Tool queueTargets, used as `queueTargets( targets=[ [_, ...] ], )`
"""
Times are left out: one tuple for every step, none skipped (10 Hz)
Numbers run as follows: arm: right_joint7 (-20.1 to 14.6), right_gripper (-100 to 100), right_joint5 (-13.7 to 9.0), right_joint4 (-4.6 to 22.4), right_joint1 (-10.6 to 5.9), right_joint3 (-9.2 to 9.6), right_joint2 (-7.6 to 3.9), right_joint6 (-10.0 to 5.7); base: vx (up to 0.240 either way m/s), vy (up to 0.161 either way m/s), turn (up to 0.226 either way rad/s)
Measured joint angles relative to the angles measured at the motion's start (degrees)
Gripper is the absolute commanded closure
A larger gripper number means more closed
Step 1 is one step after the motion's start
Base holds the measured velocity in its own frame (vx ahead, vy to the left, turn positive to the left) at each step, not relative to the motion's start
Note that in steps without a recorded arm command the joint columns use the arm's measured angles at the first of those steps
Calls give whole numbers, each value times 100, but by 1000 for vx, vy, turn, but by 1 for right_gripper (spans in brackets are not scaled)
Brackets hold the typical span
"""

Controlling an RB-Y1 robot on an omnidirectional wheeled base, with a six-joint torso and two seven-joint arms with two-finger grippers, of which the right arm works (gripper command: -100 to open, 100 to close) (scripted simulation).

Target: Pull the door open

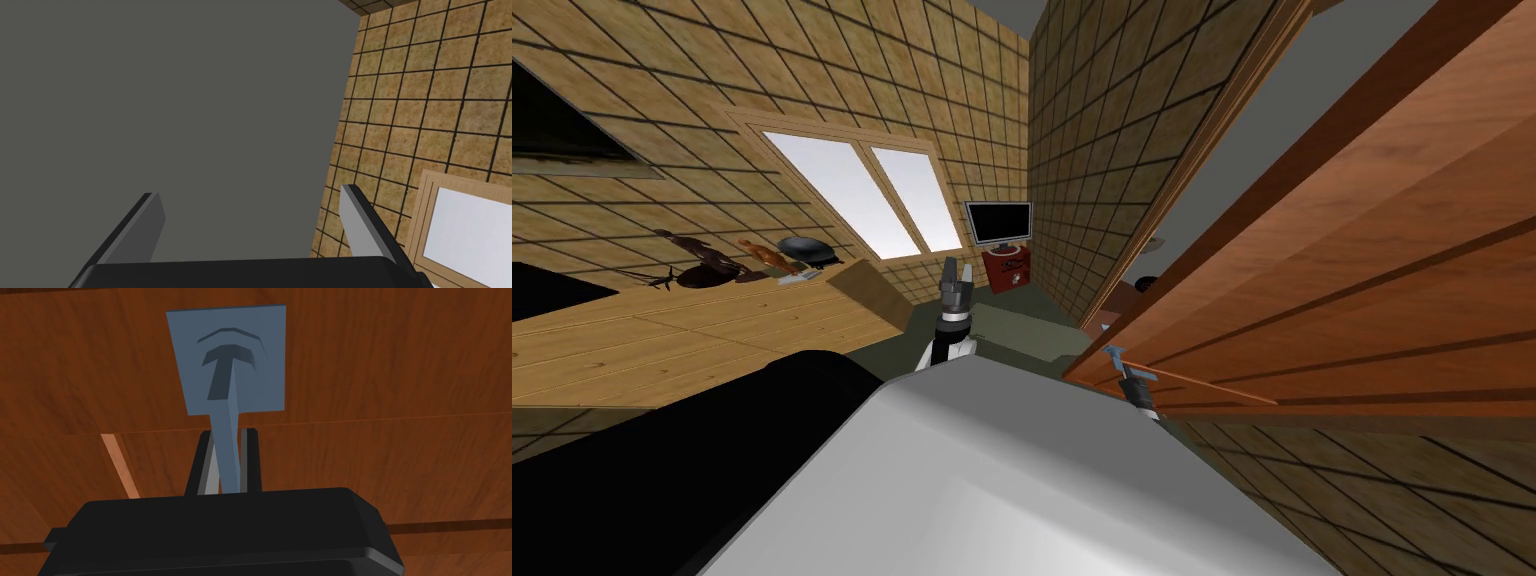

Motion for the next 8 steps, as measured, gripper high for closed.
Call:
queueTargets(
  targets=[
    [-27, 100, 2, 104, 5, 16, -25, -141, -183, -78, 119],
    [-36, 100, 4, 67, 81, 30, -37, -209, -190, -75, 166],
    [-50, 100, 7, 65, 137, 49, -59, -269, -208, -65, 186],
    [-78, 100, 5, 56, 234, 64, -101, -365, -170, -38, 101],
    [-107, 100, 11, 169, 248, 84, -123, -494, -201, -54, 159],
    [-151, 100, 8, 131, 351, 100, -182, -563, -178, -64, 114],
    [-167, 100, 11, 193, 383, 114, -190, -658, -68, -22, 16],
    [-165, 100, 19, 211, 395, 127, -180, -679, -136, -28, 79]
  ],
)
